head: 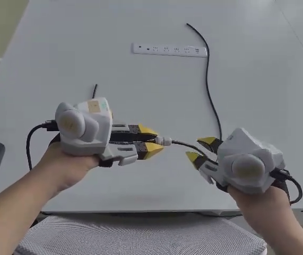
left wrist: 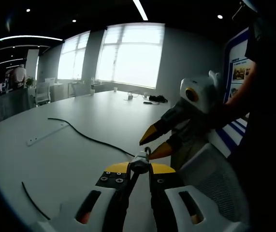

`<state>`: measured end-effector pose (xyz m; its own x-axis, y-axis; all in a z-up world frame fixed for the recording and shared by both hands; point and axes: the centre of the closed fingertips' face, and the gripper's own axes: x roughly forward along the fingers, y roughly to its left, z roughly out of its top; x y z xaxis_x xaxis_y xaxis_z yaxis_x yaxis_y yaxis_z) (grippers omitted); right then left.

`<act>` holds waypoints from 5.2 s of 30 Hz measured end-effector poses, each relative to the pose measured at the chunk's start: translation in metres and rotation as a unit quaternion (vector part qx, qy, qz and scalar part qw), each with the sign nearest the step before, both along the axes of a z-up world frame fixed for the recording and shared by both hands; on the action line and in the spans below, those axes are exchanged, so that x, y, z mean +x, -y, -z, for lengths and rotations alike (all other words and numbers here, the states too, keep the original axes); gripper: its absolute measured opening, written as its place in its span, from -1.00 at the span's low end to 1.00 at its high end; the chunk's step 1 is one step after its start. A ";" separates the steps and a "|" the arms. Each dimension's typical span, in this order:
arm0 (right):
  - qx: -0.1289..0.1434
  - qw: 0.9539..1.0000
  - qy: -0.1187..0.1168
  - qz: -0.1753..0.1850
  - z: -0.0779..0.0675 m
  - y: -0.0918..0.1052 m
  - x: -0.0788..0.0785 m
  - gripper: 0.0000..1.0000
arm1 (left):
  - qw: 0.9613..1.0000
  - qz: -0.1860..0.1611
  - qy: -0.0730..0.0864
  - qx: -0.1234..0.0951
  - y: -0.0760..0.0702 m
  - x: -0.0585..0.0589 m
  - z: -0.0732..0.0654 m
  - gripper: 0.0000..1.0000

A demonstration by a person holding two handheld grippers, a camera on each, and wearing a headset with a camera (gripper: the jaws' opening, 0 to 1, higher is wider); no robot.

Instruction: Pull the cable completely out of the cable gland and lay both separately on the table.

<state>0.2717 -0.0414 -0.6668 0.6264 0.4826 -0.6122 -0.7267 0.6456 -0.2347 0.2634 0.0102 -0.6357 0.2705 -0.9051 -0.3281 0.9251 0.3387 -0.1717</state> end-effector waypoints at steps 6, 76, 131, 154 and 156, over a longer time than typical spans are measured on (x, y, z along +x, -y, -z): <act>-0.032 0.998 0.027 -0.039 -0.010 -0.021 -0.002 -0.70 | 1.000 0.003 0.002 0.000 0.001 0.001 0.000 -0.70; 0.029 0.999 -0.038 0.013 0.009 -0.011 0.012 -1.00 | 1.000 -0.013 -0.011 0.006 -0.002 0.008 0.005 -0.70; 0.078 0.977 -0.136 0.143 0.067 0.052 0.006 -0.97 | 0.999 -0.032 -0.015 0.003 0.004 0.011 0.005 -0.70; 0.011 0.996 -0.065 0.054 0.021 0.034 0.012 -0.59 | 0.999 -0.029 -0.020 0.003 0.002 0.017 0.008 -0.70; -0.007 0.998 -0.051 0.034 0.016 0.028 0.014 -0.56 | 0.999 -0.028 -0.020 0.002 0.002 0.017 0.007 -0.70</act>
<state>0.2857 -0.0699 -0.6829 0.5912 0.4317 -0.6813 -0.7023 0.6909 -0.1717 0.2803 0.0078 -0.6427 0.3072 -0.8876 -0.3432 0.8972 0.3904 -0.2067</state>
